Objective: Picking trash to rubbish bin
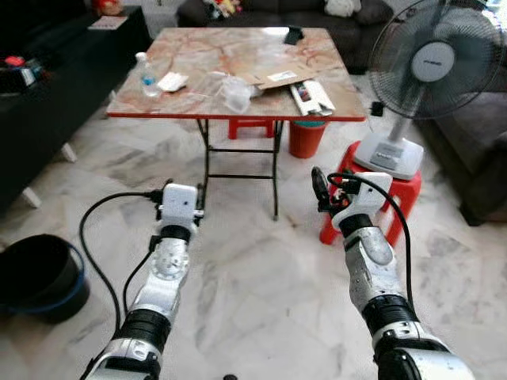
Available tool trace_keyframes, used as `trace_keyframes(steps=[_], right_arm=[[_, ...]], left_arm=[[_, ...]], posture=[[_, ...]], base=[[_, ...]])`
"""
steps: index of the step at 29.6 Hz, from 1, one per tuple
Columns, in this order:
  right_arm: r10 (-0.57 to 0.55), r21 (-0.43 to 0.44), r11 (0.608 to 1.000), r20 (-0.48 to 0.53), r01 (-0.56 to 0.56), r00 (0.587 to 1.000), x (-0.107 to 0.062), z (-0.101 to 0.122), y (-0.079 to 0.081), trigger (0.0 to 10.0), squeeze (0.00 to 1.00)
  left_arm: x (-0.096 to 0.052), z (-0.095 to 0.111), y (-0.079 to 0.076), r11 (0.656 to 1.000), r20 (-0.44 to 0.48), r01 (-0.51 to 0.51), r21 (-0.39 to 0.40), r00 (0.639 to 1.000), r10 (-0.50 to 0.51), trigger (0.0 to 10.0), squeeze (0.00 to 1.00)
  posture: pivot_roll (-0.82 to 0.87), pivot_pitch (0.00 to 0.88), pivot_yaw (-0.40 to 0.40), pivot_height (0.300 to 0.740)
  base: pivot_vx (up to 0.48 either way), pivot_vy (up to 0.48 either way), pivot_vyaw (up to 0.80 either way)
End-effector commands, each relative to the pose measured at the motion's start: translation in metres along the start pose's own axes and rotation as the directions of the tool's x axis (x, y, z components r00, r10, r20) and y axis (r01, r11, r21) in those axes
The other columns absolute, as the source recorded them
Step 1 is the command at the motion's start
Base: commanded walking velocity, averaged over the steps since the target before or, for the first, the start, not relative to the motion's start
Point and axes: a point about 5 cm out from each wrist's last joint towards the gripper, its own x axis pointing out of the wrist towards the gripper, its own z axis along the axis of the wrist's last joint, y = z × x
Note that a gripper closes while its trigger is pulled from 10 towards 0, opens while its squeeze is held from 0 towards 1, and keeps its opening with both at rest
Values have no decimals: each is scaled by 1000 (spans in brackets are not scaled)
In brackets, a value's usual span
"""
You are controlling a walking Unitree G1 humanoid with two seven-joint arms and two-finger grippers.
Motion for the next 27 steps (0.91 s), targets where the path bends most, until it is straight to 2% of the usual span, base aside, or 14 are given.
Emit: trace_keyframes(steps=[1,27], right_arm=[[13,6,1000,17,-13,1000,3,5,3,10000,0],[98,28,995,-6,-98,995,8,8,32,10000,0]], left_arm=[[2,5,1,1000,14,0,16,1000,-1,10000,0],[3,19,2,999,24,-2,33,1000,1,10000,0]], posture=[[2,43,0,740],[7,40,-12,740]], base=[[465,0,694],[466,0,0]])
